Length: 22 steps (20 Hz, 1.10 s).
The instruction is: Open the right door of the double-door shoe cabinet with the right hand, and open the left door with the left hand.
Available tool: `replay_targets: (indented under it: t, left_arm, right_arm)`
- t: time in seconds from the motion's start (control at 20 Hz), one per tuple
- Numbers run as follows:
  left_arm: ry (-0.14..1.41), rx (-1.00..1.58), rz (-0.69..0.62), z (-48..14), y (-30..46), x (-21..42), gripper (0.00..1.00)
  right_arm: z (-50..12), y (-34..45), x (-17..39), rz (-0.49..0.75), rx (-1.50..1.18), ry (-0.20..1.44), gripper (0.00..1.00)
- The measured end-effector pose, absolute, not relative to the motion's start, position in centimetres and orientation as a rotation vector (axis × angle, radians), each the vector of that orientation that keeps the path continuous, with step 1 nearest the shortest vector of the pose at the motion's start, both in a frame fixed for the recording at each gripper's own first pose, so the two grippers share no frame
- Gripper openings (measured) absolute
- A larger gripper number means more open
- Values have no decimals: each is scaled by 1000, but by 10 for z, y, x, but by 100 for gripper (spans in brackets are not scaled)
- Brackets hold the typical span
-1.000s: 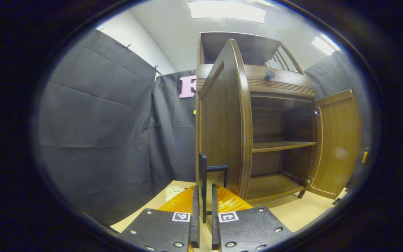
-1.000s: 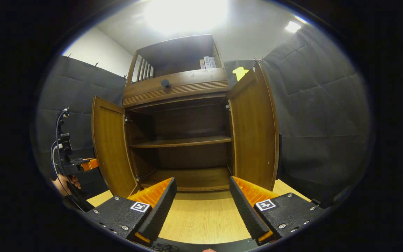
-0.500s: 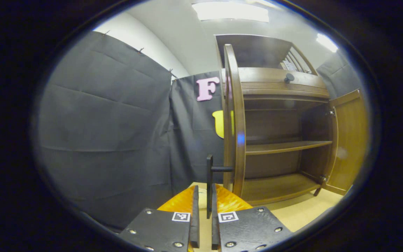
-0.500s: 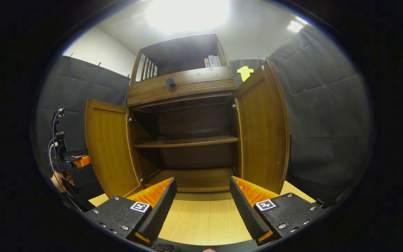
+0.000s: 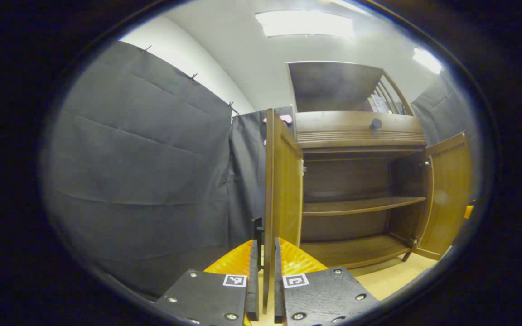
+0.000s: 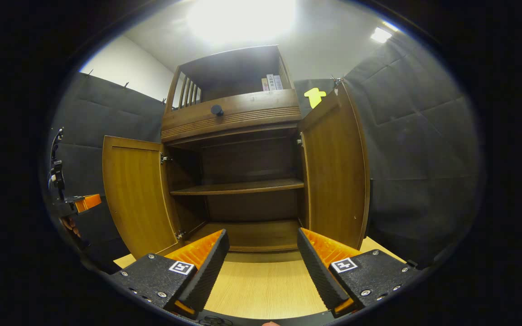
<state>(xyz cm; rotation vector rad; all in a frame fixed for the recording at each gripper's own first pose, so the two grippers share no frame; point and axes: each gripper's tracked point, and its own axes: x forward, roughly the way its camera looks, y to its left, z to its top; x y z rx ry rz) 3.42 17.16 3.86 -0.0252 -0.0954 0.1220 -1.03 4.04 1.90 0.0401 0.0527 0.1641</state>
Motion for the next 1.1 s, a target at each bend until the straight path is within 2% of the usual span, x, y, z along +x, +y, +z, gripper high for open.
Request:
replay_targets:
  t: [0.1, 0.2, 0.25, 0.4, 0.7, 0.8, 0.95, 1.1]
  left_arm:
    - [-95, -42, 76, 42, 139, 22, 8]
    - [-87, -57, 20, 41, 109, 11, 7]
    - [-87, -57, -3, 40, 95, 5, 20]
    - [-76, -36, -50, 37, 65, -7, 8]
    - [-78, -13, -65, 34, 42, -41, 8]
    - [-83, 0, -77, 34, 36, -49, 14]
    - [-71, 9, -87, 31, 30, -58, 43]
    - [-56, 0, -78, 25, 31, -63, 71]
  right_arm:
    - [21, 33, -12, 145, 41, 49, 93]
    - [18, 23, -15, 123, 42, 49, 94]
    - [19, 20, -17, 115, 45, 50, 94]
    - [18, 8, -23, 89, 49, 47, 94]
    - [13, -13, -41, 38, 49, 40, 94]
    - [9, -16, -46, 32, 56, 46, 94]
    - [5, -17, -50, 29, 55, 53, 91]
    - [7, -15, -52, 38, 53, 46, 94]
